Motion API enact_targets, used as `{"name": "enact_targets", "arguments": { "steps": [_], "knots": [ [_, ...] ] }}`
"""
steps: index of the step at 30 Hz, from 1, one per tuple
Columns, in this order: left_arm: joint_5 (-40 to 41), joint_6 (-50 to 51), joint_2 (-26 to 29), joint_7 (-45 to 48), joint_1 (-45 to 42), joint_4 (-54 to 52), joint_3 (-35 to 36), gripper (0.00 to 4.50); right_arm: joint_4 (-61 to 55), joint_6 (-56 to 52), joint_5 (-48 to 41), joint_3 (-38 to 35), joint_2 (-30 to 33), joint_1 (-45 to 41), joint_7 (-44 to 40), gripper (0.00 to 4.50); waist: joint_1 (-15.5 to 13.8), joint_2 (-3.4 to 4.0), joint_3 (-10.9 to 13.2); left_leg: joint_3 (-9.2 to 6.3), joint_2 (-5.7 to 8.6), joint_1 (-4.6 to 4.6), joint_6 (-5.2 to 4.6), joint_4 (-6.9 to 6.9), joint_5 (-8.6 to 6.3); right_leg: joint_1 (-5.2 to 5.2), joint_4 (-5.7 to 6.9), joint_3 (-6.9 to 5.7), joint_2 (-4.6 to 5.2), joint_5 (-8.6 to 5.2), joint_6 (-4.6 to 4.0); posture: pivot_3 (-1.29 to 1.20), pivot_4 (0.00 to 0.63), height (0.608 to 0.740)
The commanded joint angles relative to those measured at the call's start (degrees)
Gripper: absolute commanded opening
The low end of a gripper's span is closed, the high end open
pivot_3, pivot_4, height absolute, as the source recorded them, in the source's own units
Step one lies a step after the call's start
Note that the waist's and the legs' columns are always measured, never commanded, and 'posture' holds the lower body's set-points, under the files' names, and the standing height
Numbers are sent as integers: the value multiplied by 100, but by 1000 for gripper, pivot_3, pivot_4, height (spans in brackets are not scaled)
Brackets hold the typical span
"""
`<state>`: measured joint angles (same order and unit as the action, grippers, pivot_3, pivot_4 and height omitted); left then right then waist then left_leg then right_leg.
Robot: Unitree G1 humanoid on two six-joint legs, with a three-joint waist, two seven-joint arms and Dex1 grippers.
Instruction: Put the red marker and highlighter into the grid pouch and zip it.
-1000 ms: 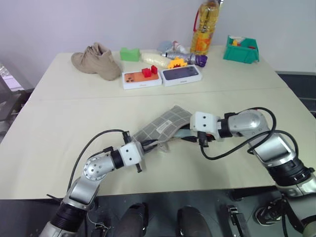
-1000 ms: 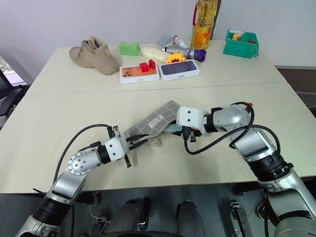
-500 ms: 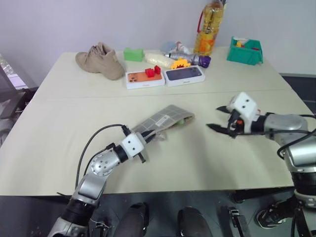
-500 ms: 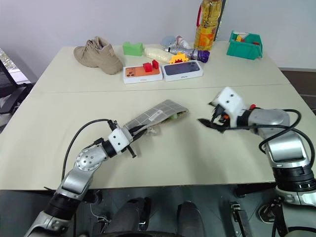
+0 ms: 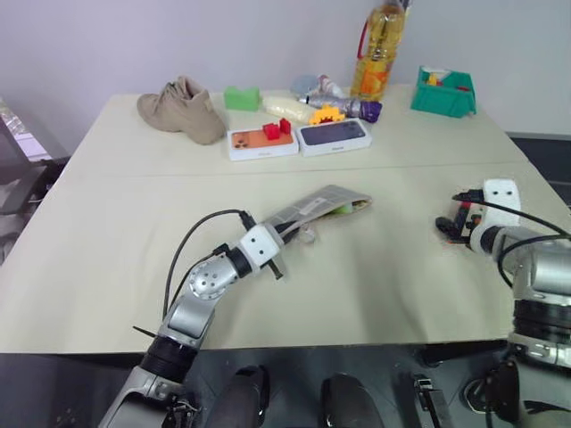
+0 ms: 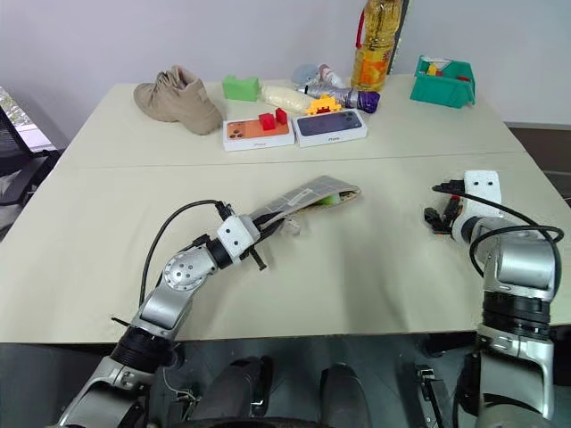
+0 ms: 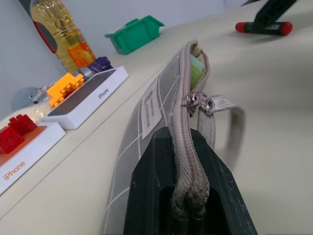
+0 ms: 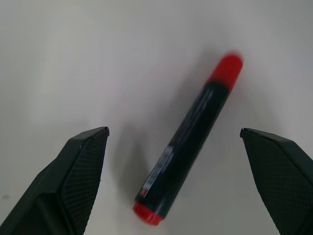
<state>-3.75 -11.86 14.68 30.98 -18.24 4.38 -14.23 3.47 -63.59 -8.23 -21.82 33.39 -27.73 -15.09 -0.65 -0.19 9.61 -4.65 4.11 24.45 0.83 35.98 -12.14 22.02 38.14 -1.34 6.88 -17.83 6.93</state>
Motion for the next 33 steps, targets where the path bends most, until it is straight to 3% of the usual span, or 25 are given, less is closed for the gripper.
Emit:
{"name": "enact_targets", "arguments": {
  "steps": [1, 3, 9, 10, 18, 24, 33],
  "knots": [
    [8, -158, 40, -34, -62, -97, 70, 0, 157, -49, -194, -405, -90, -168, 147, 4230, 2, 0, 0, 0, 0, 0, -1, 0, -1, -1, 0, 0, 0, 0, 0, 0, 150, 739],
    [1, -160, 76, -48, -9, -140, 89, 0, 226, -53, -288, -459, -130, -219, 167, 3651, 8, 0, 0, 0, 0, -1, -2, 2, -1, -2, 0, 0, 0, 0, 0, 0, 150, 739],
    [-13, -145, 157, -162, 102, -218, 174, 0, 472, 159, -329, -371, -93, -393, 258, 610, 40, 0, 0, 0, -1, -2, -2, 0, -1, -2, 1, -1, 0, 0, 0, 0, 150, 739],
    [-4, -138, 170, -183, 110, -221, 201, 0, 456, 234, -322, -279, -53, -414, 213, 355, 43, 0, 0, 0, -1, -2, -2, 0, -1, -2, 1, -1, -1, 0, 0, 0, 150, 739],
    [82, -155, 389, -240, 36, -39, 516, 0, -979, 2977, 309, 2027, 1179, 73, -1888, 358, 155, 3, 1, 1, -1, -1, -4, -5, -2, 6, 3, -1, -3, -2, 3, 0, 150, 739],
    [122, -257, 555, -181, -33, 73, 614, 0, -1626, 4150, 280, 2551, 1622, 330, -3026, 358, 124, -1, 3, -4, -3, -1, -5, 2, -3, -2, -1, -6, -5, -2, 3, 0, 150, 739],
    [100, -327, 506, -149, -34, -5, 491, 0, -1585, 4430, 666, 2909, 1603, 269, -3366, 358, 120, -6, 6, -8, -2, -1, -5, 6, -3, -5, -2, -7, -3, -2, 3, 0, 150, 739]
  ]
}}
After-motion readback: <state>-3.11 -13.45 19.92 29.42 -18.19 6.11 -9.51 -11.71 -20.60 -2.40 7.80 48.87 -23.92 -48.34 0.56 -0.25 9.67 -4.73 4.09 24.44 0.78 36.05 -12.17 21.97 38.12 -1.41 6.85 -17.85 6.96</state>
